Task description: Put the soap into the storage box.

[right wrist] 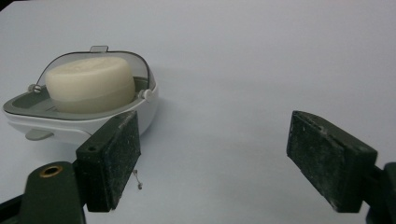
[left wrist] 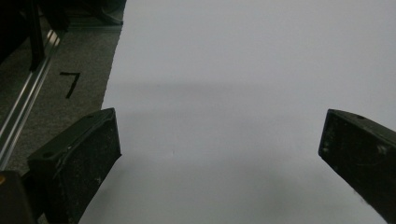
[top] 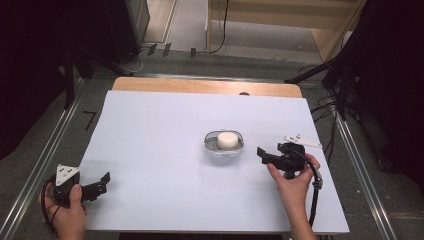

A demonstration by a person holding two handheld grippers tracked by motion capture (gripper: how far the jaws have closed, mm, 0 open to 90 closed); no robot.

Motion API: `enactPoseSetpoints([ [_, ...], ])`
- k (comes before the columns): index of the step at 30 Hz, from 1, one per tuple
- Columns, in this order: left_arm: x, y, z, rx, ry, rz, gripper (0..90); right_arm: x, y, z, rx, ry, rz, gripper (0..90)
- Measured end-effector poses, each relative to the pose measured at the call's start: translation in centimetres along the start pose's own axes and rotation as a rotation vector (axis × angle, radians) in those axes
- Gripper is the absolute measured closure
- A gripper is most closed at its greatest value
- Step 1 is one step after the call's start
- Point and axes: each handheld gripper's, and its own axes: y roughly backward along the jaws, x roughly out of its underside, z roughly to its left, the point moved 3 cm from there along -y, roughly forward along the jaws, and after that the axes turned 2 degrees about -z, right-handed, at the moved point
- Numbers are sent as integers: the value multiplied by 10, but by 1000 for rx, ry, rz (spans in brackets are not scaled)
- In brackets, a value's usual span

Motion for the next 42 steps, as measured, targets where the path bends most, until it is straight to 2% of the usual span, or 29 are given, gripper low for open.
enactPoseSetpoints([
  [19, 0, 0, -1, -4, -6, -1, 0, 29, 21, -40, 8, -51, -5, 177],
  [29, 0, 0, 0, -3, -3, -2, 0, 45, 38, -66, 38, -74, -3, 142],
  [32, 0, 0, 0, -3, -7, 0, 0, 47, 41, -70, 39, -81, -1, 135],
  [34, 0, 0, 0, -2, -4, -2, 0, 50, 46, -74, 76, -74, 1, 136],
  [36, 0, 0, 0, -2, -3, -2, 0, 51, 47, -75, 83, -72, -3, 135],
  [39, 0, 0, 0, -2, -3, -2, 0, 55, 51, -80, 79, -83, -1, 135],
  [42, 0, 0, 0, -1, -2, 0, 0, 60, 57, -83, 83, -72, 4, 135],
])
